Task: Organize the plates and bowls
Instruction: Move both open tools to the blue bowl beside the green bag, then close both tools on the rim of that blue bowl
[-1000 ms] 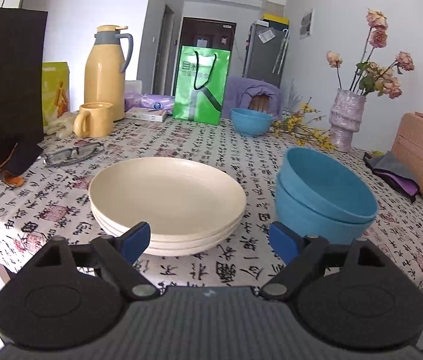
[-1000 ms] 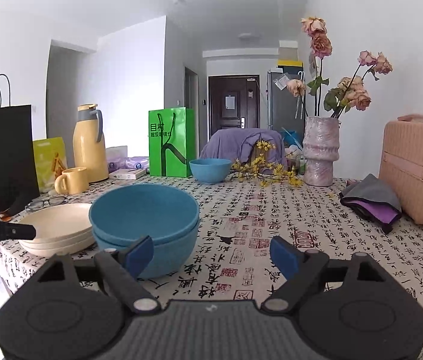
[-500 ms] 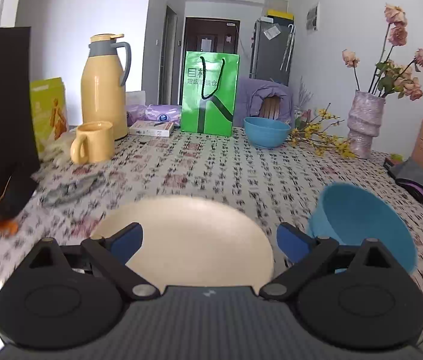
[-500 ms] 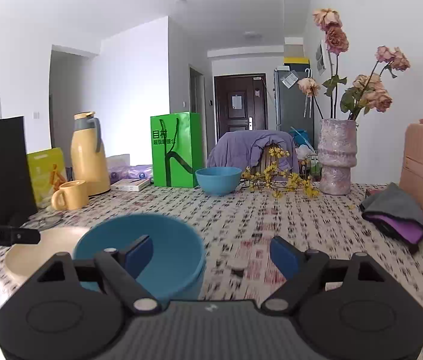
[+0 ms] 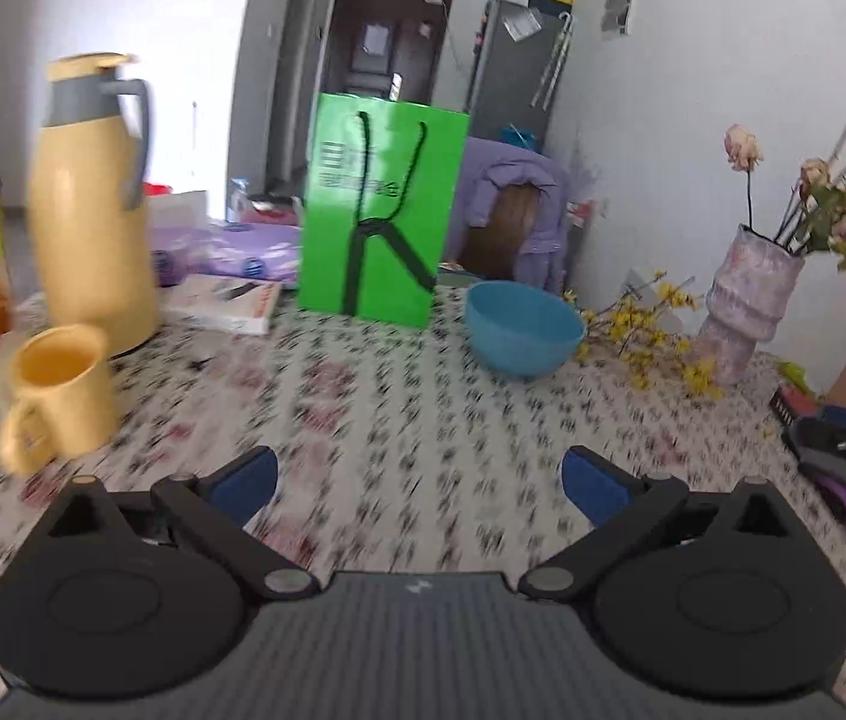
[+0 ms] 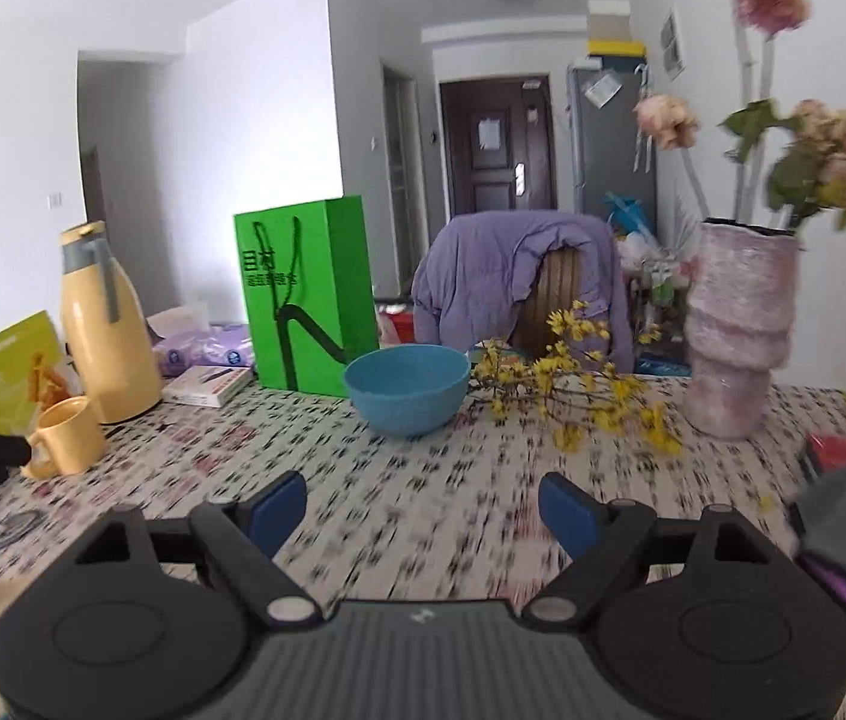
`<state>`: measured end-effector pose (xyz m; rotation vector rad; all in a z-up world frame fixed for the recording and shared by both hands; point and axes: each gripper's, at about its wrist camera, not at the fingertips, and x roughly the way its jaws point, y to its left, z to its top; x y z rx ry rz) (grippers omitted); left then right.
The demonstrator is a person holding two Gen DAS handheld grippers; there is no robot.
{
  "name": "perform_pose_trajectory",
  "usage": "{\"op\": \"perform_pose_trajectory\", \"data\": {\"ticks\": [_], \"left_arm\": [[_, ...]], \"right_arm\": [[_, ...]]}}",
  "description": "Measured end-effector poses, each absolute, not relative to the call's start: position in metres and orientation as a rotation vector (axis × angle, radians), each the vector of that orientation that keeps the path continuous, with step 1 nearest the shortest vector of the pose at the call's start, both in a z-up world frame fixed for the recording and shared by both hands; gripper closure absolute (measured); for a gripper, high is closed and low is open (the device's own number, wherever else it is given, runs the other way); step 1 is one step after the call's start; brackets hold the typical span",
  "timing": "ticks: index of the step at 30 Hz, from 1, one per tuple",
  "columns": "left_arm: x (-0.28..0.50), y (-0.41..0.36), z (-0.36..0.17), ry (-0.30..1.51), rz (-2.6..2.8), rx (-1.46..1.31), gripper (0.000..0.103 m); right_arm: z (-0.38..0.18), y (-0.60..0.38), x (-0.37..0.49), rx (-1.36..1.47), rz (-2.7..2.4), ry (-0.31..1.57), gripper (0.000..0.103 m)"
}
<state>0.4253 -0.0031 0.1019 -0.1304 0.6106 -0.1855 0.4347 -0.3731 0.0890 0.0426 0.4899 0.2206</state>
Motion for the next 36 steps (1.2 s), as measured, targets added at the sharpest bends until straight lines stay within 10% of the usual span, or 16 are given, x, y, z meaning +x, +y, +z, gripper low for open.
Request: {"op": "perform_pose_trajectory", "data": {"ticks": [19, 25, 27, 36], "left_arm": [[0.725, -0.073, 0.042, 0.856, -0.294, -0.198, 0.006], [0.761, -0.089, 0.012, 0.912, -0.323, -0.255, 0.044], [0.769, -0.096, 0.003, 0.948, -0.33, -0.216, 0.082], [0.751, -0.084, 0.017, 0.993, -0.314, -0.269, 0.09]], "right_arm": [[0.026, -0.36, 0.729, 0.228, 0.201, 0.815, 0.037], [-0.004, -0.354, 0.76, 0.293, 0.197, 0.866, 0.074], [-0.009, -0.35, 0.765, 0.274, 0.167, 0.87, 0.084], [0.009, -0.341, 0.746, 0.247, 0.147, 0.863, 0.093]]}}
